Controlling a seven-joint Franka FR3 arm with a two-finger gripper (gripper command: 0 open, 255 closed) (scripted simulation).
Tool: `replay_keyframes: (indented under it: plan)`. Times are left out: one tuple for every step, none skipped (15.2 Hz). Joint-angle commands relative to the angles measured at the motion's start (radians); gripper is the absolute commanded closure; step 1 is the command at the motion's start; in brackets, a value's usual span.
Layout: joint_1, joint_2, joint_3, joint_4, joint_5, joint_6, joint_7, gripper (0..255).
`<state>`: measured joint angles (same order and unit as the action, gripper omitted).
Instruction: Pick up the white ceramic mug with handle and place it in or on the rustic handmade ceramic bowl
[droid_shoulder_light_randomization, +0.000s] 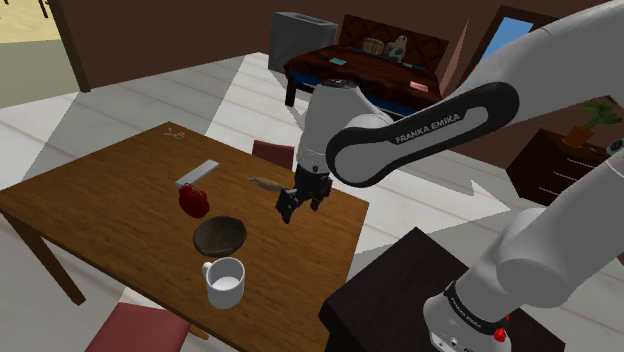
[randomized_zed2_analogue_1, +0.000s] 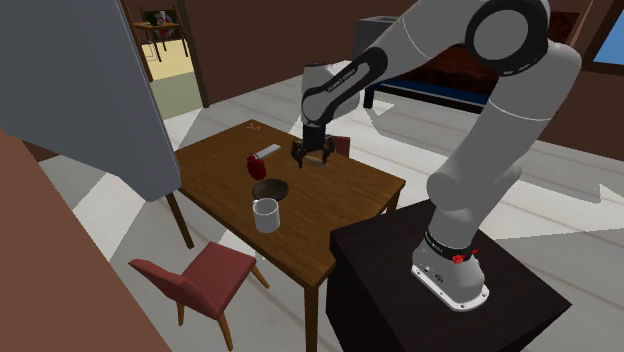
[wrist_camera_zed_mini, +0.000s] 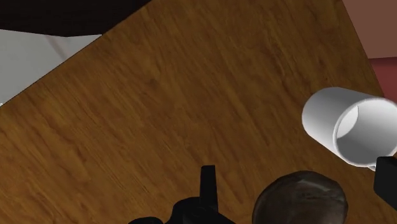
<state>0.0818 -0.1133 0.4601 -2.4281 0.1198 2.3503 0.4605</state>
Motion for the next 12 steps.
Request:
replay_keyframes:
  plan:
    - [0.002, 0.088, 0.024, 0.030, -0.056, 0.050, 0.064, 0]
    - [0.005, 0.132, 0.031, 0.047, -0.089, 0.071, 0.097, 0]
    - [0.011, 0.176, 0.035, 0.066, -0.124, 0.089, 0.131, 0]
    - [0.018, 0.220, 0.036, 0.086, -0.161, 0.106, 0.166, 0]
    - [0.031, 0.264, 0.032, 0.108, -0.197, 0.121, 0.201, 0]
    - [0.045, 0.307, 0.026, 0.131, -0.234, 0.133, 0.235, 0]
    - [0.062, 0.350, 0.017, 0.156, -0.269, 0.144, 0.267, 0]
    - [0.080, 0.393, 0.007, 0.181, -0.301, 0.153, 0.298, 0]
    - [0.100, 0.434, -0.006, 0.209, -0.331, 0.161, 0.326, 0]
    - [0.121, 0.475, -0.019, 0.237, -0.359, 0.167, 0.352, 0]
    - [0.142, 0.516, -0.033, 0.267, -0.384, 0.172, 0.375, 0]
    - [0.164, 0.556, -0.047, 0.298, -0.406, 0.176, 0.396, 0]
